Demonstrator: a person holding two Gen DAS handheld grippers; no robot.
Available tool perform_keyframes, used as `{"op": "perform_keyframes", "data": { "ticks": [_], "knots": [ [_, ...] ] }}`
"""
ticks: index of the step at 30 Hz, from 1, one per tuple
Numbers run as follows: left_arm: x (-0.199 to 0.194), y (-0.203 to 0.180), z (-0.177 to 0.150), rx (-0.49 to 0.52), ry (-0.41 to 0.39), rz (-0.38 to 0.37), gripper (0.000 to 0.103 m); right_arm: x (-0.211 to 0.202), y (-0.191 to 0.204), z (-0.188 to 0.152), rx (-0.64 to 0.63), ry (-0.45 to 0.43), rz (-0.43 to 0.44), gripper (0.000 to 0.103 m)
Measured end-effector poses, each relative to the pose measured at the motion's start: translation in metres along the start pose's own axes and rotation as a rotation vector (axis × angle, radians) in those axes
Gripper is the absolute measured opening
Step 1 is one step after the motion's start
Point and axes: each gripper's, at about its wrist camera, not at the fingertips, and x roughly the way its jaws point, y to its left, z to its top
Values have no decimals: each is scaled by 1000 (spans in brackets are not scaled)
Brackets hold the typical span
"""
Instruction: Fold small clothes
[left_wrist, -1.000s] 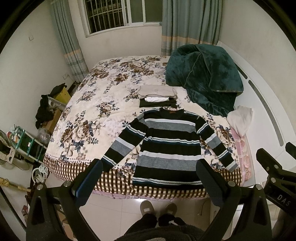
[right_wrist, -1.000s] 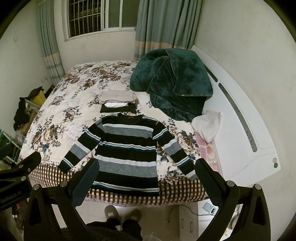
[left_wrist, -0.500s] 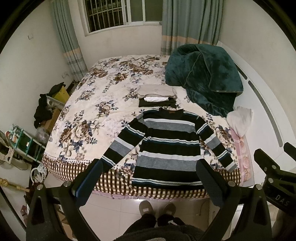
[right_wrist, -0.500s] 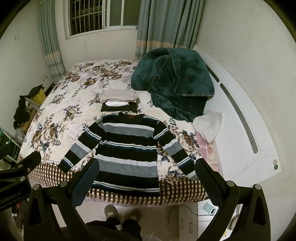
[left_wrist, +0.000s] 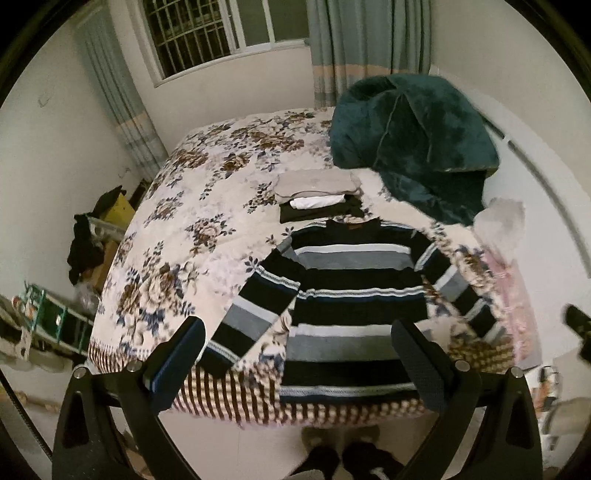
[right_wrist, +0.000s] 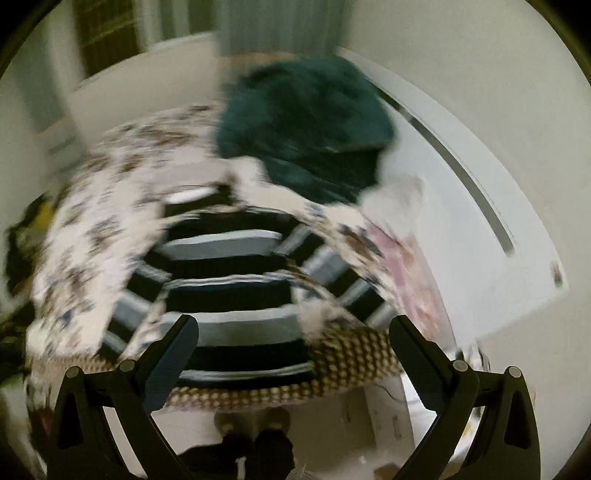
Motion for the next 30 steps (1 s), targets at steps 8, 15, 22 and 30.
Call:
{"op": "perform_keyframes", "data": {
  "ticks": [8,15,22,30],
  "knots": [
    [178,-64,-1,60,193,47,103,230,-160,-43,442,258,-99,103],
    [312,-111,-23,54,386,129,103,449,-249,-90,777,438,-31,103],
    [415,-135,-41,27,498,162,103,577,-290,-118,956,475,-118,102],
    [483,-117,-54,-62,541,170,103,617,-270,-108,928,439,-114,54]
  ]
}}
